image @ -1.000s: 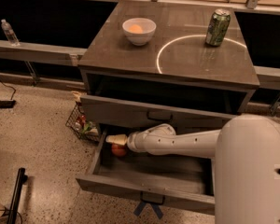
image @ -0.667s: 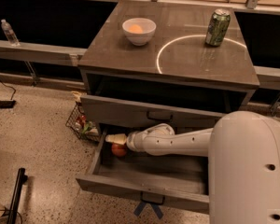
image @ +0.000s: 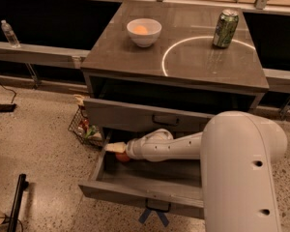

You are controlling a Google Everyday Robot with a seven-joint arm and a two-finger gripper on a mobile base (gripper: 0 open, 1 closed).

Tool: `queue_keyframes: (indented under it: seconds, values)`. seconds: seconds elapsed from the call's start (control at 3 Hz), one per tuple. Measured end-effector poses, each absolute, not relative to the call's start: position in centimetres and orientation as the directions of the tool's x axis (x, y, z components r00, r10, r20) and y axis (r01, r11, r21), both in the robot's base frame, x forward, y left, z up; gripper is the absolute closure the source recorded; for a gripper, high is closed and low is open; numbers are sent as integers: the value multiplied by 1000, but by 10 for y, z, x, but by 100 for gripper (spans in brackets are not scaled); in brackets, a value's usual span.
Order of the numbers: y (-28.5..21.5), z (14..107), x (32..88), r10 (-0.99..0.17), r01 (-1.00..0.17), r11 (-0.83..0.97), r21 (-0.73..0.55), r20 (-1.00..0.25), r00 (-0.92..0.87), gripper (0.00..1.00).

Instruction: Pick apple from middle drawer and place on counter

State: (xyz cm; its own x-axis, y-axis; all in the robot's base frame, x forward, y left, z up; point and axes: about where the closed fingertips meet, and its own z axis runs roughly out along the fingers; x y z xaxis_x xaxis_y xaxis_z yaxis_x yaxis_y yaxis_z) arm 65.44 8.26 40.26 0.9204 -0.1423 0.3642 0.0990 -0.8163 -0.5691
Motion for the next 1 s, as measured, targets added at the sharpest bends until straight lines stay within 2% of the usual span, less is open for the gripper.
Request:
queue_keyframes:
  seconds: [0.33, 1.0]
  values:
    - [96, 391, 648, -114, 110, -819, -564, 347, 931, 17]
    - [112, 378, 640, -70, 124, -825, -552, 318, 946, 64]
